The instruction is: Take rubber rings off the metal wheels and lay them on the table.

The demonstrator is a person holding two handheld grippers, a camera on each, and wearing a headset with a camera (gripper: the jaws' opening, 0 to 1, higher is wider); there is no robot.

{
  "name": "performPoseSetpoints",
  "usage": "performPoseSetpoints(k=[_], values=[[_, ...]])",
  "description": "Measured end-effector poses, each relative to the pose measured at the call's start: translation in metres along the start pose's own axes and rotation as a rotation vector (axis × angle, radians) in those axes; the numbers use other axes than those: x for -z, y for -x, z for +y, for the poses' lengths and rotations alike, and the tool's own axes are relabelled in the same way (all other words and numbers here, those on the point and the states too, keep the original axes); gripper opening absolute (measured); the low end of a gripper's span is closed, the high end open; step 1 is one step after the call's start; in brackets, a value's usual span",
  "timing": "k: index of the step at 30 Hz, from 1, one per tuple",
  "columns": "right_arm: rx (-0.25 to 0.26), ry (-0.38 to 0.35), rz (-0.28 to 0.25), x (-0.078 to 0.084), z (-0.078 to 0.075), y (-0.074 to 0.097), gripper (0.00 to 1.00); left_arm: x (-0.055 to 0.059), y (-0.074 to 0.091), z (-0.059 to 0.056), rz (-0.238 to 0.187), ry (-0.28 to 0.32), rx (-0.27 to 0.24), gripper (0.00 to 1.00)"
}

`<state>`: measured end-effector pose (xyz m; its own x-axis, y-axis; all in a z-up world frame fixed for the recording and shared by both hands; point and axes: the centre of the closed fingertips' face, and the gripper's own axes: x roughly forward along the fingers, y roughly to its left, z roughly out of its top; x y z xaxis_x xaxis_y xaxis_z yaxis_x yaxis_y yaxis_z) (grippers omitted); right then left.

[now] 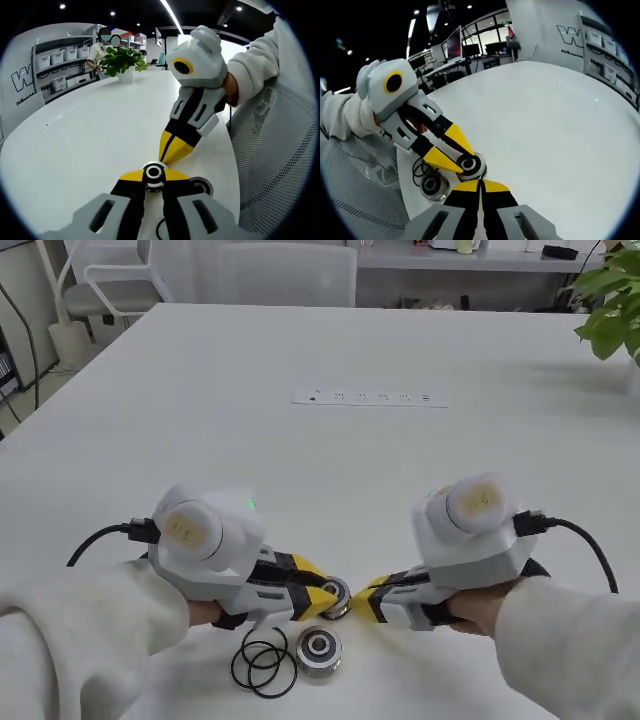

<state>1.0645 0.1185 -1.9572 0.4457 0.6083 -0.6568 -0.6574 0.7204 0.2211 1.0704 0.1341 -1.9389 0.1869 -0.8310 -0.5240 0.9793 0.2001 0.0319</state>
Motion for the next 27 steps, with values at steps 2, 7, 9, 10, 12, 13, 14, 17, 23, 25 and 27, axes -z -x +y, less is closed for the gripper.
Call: performPoseSetpoints(k=[2, 7, 9, 10, 12, 13, 14, 17, 23, 25, 27], values=[[-0.001, -0.019, 0.000, 0.000, 0.000, 0.000, 0.00, 0.000, 0.000, 0.000, 0.000, 0.000, -0.001, 0.07], [-0.005, -0.073, -0.047, -0.008, -0.002, 0.004, 0.00, 0.000, -0.001, 0.000, -0.001, 0.001, 0.000, 0.07], [-0.020, -0.126, -0.061, -0.011, 0.000, 0.005, 0.00, 0.000, -0.001, 0.000, -0.002, 0.001, 0.000, 0.07], [-0.016, -0.097, -0.056, -0.010, 0.000, 0.004, 0.00, 0.000, -0.001, 0.000, -0.003, 0.000, 0.000, 0.07], [-0.014, -0.095, -0.056, -0.010, 0.001, 0.004, 0.00, 0.000, -0.001, 0.000, -0.003, -0.001, 0.000, 0.07], [-0.017, -0.100, -0.057, -0.010, 0.001, 0.004, 0.00, 0.000, -0.001, 0.000, -0.004, -0.002, -0.001, 0.07], [-0.022, -0.123, -0.064, -0.012, 0.003, 0.004, 0.00, 0.000, -0.001, 0.000, -0.005, -0.003, -0.001, 0.07], [-0.025, -0.105, -0.064, -0.012, 0.004, 0.004, 0.00, 0.000, -0.001, 0.000, -0.007, -0.002, -0.002, 0.07], [-0.026, -0.094, -0.065, -0.014, 0.006, 0.004, 0.00, 0.000, -0.001, 0.000, -0.009, -0.002, -0.002, 0.07], [-0.027, -0.095, -0.066, -0.015, 0.007, 0.005, 0.00, 0.000, -0.001, 0.000, -0.010, -0.001, -0.003, 0.07], [-0.028, -0.092, -0.067, -0.016, 0.007, 0.004, 0.00, 0.000, -0.001, 0.000, -0.010, -0.001, -0.003, 0.07]])
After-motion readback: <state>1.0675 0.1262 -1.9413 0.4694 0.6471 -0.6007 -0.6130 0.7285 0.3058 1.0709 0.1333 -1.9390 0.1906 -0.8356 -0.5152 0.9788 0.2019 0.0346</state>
